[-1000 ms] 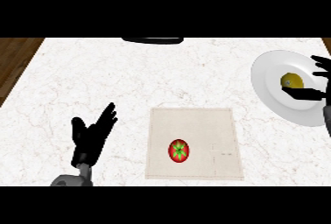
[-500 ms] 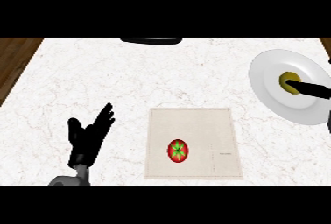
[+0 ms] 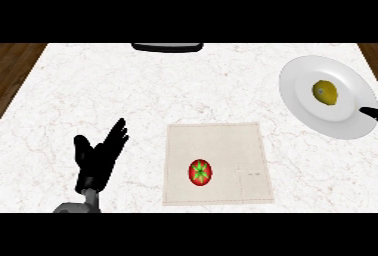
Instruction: Pick the lemon from the placemat and place it in the plate
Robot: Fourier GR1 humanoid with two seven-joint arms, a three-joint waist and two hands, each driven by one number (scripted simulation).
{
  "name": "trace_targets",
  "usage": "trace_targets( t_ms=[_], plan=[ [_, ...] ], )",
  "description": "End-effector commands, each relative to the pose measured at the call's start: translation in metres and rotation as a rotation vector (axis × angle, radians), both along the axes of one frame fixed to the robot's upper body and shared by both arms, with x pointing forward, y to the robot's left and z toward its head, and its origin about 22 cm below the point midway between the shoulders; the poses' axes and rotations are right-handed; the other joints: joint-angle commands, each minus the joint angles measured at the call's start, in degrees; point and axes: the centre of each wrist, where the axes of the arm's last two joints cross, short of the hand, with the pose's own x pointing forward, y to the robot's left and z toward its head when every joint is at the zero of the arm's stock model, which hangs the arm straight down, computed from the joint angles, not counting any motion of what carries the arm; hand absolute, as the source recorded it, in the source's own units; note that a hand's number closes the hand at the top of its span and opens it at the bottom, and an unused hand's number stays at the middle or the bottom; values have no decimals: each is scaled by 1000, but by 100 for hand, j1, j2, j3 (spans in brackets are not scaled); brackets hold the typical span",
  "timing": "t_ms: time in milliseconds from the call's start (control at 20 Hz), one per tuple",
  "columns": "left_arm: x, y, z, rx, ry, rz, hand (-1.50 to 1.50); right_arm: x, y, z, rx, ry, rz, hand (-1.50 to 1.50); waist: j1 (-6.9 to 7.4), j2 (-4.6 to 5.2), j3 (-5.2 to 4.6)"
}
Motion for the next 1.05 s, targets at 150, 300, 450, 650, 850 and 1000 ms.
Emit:
trace_targets(
  t_ms=[150, 300, 450, 650, 850, 1000],
  plan=[
    [-7, 13, -6, 4, 16, 11, 0, -47, -32, -17, 13, 29, 144, -150, -54, -40, -7],
    [-19, 3, -7, -4, 19, 22, 0, -67, -46, -19, -3, 67, 190, -150, -87, -67, -12],
    [-8, 15, -11, 1, 16, 32, 0, -90, -45, -43, -61, 86, 204, -150, -128, -67, -13],
    [-7, 11, -5, -11, 21, 22, 0, -81, -38, -44, -97, 124, 202, -150, -156, -94, -21],
    [-11, 21, -10, -1, 17, 21, 0, -104, -49, -50, -119, 119, 185, -150, -152, -85, -17],
    [-10, 7, -6, -4, 13, 23, 0, -109, -71, -22, -113, 142, 188, -150, -157, -91, -17]
  ],
)
